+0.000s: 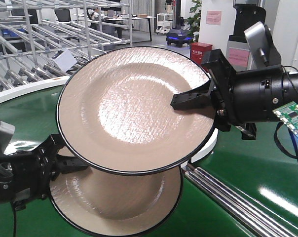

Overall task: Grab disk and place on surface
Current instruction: 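Hold both plates upright while the base drives to the steel table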

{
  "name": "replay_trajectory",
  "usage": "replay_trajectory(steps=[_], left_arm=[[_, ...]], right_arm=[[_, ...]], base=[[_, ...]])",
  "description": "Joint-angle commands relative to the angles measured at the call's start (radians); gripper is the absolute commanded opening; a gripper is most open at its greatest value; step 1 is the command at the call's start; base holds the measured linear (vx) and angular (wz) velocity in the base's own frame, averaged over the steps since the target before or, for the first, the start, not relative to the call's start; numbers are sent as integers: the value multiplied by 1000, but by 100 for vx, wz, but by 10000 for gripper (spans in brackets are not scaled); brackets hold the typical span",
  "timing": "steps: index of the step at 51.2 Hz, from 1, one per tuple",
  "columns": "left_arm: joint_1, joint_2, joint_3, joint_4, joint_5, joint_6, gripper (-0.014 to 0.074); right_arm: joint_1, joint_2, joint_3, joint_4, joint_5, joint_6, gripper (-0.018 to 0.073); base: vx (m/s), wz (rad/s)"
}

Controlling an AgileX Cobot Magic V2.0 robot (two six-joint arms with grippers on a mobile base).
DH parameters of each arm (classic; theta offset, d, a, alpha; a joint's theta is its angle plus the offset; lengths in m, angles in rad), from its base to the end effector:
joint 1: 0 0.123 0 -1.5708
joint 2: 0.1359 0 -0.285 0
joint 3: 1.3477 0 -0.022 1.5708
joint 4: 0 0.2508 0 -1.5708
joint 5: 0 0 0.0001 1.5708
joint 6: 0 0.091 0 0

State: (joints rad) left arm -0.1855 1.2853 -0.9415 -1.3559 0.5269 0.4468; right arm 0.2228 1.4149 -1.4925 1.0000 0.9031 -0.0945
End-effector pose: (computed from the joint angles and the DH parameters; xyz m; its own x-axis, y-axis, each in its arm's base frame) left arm 0.2662 -0.0955 0.3330 -0.7014 -0.5495 -0.4540 0.1094 0.5464 -0.8304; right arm 0.2792 0.1250 0.4419 -0.7894 0.3007 -0.5351 -0.3300 0.5272 0.7831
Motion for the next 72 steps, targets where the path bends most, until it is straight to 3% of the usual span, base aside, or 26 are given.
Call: replay_trajectory(steps=[1, 47, 72], left_arm=[[-5, -36, -35, -87, -8, -17, 1], [-5, -36, -35, -87, -8, -17, 1], [-5, -36, -35, -87, -7, -16, 1]], right_arm=[[-4, -40, -44, 104, -79, 3, -8], [-4, -40, -44, 104, -79, 3, -8], [-4, -40, -44, 104, -79, 3, -8]], base=[[-2, 3], [-15, 3], [-23, -26]])
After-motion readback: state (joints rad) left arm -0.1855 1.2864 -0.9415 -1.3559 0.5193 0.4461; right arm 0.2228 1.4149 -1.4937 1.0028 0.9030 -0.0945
